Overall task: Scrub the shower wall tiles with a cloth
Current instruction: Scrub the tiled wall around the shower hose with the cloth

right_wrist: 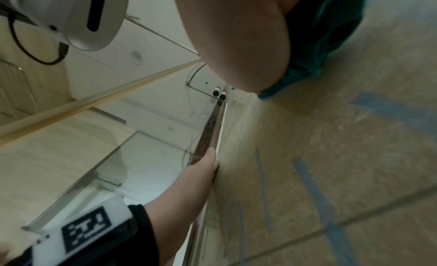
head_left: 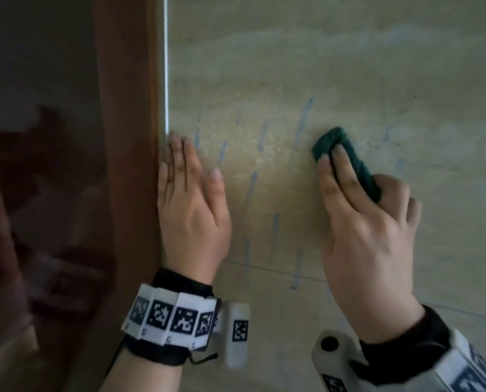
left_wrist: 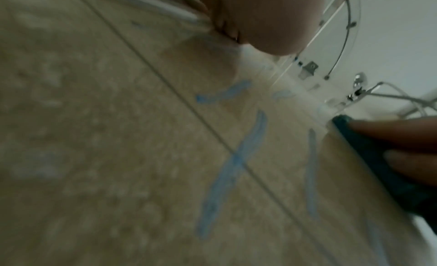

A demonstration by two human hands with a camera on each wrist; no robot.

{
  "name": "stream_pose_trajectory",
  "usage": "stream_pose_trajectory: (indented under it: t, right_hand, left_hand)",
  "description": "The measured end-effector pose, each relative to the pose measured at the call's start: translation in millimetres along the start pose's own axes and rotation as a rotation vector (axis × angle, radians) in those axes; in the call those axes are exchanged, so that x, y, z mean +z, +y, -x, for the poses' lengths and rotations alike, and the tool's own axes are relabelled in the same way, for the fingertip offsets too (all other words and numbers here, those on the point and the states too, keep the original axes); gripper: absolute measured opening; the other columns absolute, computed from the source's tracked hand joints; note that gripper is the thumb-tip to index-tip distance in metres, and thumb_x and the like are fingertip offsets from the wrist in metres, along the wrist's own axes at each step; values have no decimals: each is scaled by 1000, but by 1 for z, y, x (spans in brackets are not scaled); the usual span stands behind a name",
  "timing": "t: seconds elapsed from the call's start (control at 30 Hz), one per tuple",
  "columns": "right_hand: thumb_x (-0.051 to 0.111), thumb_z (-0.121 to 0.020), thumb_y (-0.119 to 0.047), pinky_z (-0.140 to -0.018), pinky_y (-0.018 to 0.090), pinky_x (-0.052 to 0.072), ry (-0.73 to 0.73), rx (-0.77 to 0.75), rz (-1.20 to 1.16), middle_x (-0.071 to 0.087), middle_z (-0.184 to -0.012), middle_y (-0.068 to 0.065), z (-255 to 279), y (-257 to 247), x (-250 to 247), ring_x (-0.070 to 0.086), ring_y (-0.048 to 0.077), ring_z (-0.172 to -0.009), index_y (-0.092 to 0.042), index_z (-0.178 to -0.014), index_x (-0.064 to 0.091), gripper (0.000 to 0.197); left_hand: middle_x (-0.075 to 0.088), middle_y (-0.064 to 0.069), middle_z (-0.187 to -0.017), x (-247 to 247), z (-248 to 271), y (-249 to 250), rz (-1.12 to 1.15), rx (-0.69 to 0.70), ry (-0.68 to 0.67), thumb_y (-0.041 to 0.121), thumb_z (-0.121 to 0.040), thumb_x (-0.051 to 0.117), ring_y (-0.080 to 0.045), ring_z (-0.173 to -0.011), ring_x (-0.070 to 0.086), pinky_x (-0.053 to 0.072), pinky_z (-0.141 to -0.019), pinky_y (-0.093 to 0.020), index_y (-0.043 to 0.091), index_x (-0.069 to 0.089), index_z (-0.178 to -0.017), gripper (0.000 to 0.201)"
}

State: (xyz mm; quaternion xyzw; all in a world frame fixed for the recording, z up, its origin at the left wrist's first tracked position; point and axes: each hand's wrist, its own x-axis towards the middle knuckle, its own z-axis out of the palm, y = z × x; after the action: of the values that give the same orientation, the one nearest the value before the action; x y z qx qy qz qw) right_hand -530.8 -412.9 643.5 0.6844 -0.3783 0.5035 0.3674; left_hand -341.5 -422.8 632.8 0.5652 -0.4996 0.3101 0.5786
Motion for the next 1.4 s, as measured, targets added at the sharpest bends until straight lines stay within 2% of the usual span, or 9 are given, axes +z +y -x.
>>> stream_pose_trajectory:
  t: [0.23,0.43,0.57,0.67,0.8,0.9,1.0,1.1,1.4]
  right_hand:
    - [30,-79,-4,-74,39,27,-25,4,30,52,-139,9,-4,0,-4,38,31,-95,-4,-134,54,60]
    - [28,-78,-5,-72,39,28,-40,3,15,55,-135,13,-9,-4,-10,39,32,-96,-3,-130,58,60]
    - [29,-72,-5,-70,38,32,-54,5,9,58,-132,12,-12,-3,-13,40,31,-94,-4,-126,61,63]
    - [29,-71,-4,-69,38,34,-41,10,4,60,-130,11,-14,-3,-12,40,30,-91,-5,-124,64,63]
    - [31,-69,-4,-67,38,38,-31,8,-24,63,-124,12,-16,-1,-10,39,28,-87,-4,-117,68,60]
    - [52,-68,8,-69,41,42,-9,25,-60,64,-124,13,-16,-3,-13,41,29,-88,-2,-116,68,52]
    - [68,-69,17,-73,46,45,15,39,-179,63,-125,11,-22,-11,-20,43,30,-92,-3,-118,67,53]
    - [60,-76,19,-80,52,45,80,-55,-246,58,-133,8,-43,-11,-31,43,32,-96,-6,-126,62,55]
    - [40,-69,2,-80,37,24,-2,-244,43,55,-137,6,-105,20,-23,33,29,-101,-8,-135,53,68]
  left_hand:
    - [26,-14,-155,-10,-2,1,73,-2,-9,47,-102,9,-19,-145,21,6,-117,-18,-1,27,-147,69]
    - [32,-13,-153,-34,-16,17,276,-139,-13,50,-96,24,-22,-140,31,16,-108,-14,4,29,-148,70]
    - [43,-22,-143,-48,-64,23,374,-27,147,21,-99,43,-28,-134,38,14,-104,0,-5,42,-139,48]
    - [39,-20,-147,-59,-118,27,359,83,130,20,-97,53,-28,-139,34,9,-103,2,-3,40,-141,51]
    - [9,-5,-161,-64,-164,43,361,39,-194,38,-94,58,-14,-147,8,2,-105,-7,12,16,-153,77]
    - [-8,-2,-161,-58,-168,44,260,67,-331,43,-92,58,-15,-148,-6,0,-114,-21,14,8,-154,84]
    - [-7,-3,-161,-51,-162,39,222,106,-298,43,-92,58,-17,-148,-7,-2,-113,-21,14,11,-153,83]
    - [-5,-2,-161,-50,-161,39,249,109,-289,42,-91,59,-17,-148,-5,-1,-111,-19,13,14,-153,81]
    - [-4,-6,-161,-48,-159,36,243,128,-282,41,-91,60,-20,-148,-4,0,-113,-21,11,14,-153,82]
